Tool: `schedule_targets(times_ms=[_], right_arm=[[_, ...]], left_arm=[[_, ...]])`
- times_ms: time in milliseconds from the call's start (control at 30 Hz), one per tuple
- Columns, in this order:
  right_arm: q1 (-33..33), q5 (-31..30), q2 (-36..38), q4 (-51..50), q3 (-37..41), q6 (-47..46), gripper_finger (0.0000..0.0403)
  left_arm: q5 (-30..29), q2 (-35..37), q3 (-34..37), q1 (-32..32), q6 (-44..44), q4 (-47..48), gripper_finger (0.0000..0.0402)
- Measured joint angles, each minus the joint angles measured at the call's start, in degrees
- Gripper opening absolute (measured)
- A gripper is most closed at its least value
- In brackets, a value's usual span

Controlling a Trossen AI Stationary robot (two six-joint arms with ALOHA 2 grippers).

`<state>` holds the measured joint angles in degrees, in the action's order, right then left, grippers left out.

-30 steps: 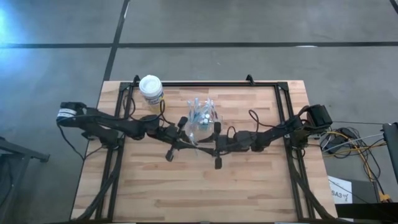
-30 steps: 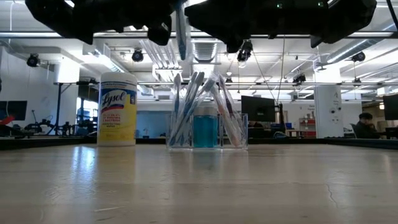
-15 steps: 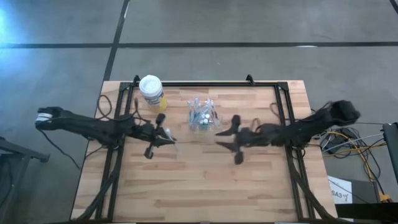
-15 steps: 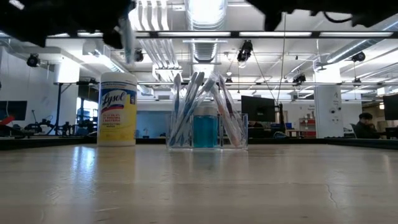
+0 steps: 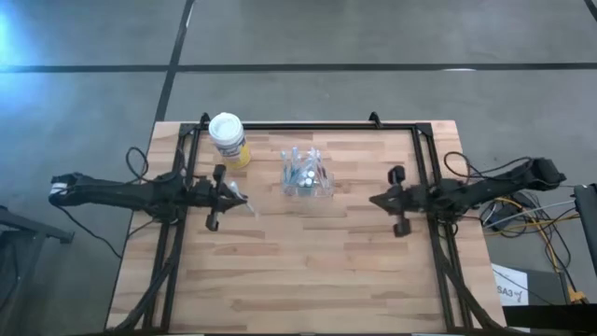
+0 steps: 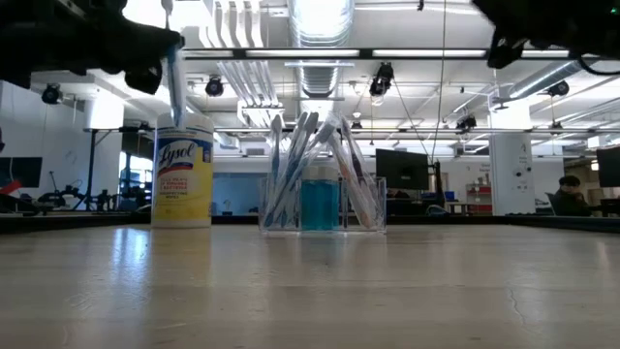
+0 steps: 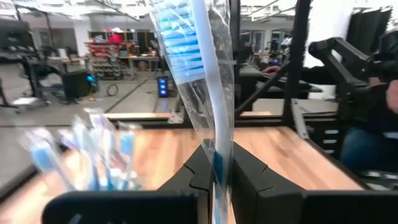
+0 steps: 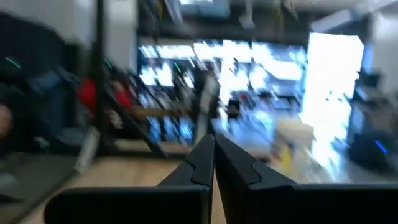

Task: Pick & Place toothbrushing station
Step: Put the blue toothbrush into the left section of the transparent organizer

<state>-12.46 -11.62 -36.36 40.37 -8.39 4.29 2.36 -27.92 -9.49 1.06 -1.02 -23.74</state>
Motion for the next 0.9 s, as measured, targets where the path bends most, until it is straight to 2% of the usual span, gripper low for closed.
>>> schedule_targets(times_ms=[67, 200, 300, 433, 667, 900], right_arm=[[0.74, 3.62, 4.01, 3.05, 2.67, 0.06, 0.0008], [2.65, 4.4, 10.35, 3.24, 7.08, -1.21, 0.0008], [4.2, 5.42, 12.58, -1.38, 7.84, -3.94, 0.0008], [5.25, 5.71, 12.45, -3.21, 7.9, -5.37, 0.0008], [5.37, 5.69, 12.28, -3.67, 7.88, -5.2, 0.0008], [5.37, 5.64, 12.28, -4.84, 7.88, -5.2, 0.0008]], left_arm=[[0.01, -0.21, -1.29, -1.13, 1.33, 0.59, 0.0027], [0.09, -3.44, -4.26, -4.24, 4.4, 0.64, 0.0027], [3.05, -7.98, -6.62, -7.83, 5.63, 0.74, 0.0027], [6.18, -15.84, -9.77, -12.56, 6.35, -1.37, 0.0027], [6.58, -29.11, -12.46, -16.0, 9.95, -16.33, 0.0027], [5.86, -41.6, -17.1, -17.13, 10.29, -16.48, 0.0027]])
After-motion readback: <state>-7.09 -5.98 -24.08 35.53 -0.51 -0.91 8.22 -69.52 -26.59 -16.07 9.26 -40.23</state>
